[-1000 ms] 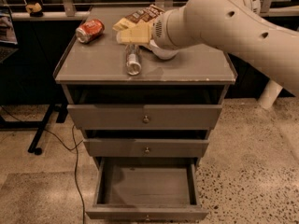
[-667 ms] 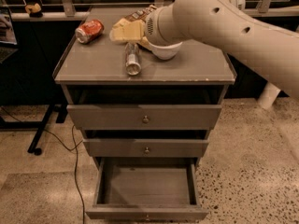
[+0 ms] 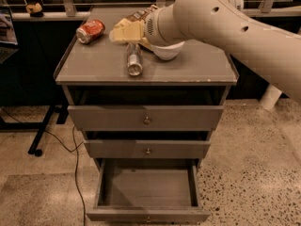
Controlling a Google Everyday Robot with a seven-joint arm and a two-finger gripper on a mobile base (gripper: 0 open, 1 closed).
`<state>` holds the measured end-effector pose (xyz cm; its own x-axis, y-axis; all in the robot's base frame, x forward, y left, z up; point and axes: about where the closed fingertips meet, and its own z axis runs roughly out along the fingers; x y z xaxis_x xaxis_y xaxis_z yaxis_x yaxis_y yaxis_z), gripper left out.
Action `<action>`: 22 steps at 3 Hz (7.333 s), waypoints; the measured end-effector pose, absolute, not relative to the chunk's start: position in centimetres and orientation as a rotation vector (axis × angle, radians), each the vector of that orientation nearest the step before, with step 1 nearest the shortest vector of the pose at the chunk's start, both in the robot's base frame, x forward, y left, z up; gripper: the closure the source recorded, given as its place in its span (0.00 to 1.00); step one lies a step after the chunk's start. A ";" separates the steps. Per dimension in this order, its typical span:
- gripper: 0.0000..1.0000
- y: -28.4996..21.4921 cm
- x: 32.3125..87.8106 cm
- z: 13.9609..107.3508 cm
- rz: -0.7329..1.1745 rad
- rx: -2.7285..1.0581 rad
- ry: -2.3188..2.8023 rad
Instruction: Place redbull can into bottom drawer
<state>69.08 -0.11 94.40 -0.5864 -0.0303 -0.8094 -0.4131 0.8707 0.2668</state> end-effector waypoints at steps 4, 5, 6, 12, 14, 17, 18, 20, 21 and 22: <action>0.00 3.5 73.6 91.6 0.598 -0.340 2.215; 0.00 3.1 73.6 90.3 0.586 -0.321 2.243; 0.00 3.1 73.6 90.3 0.586 -0.321 2.243; 0.00 4.7 75.7 85.9 0.596 -0.306 2.331; 0.00 3.1 76.0 83.9 0.444 -0.259 2.410; 0.66 3.0 76.1 83.8 0.442 -0.255 2.411; 0.89 3.0 76.1 83.8 0.442 -0.255 2.411; 1.00 3.0 76.1 83.8 0.442 -0.255 2.411; 1.00 3.2 75.3 84.1 0.463 -0.313 2.389; 1.00 3.2 73.6 84.4 0.528 -0.410 2.382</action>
Offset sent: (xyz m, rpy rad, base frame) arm 0.0530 0.0312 -0.0195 0.0129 0.0577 0.0177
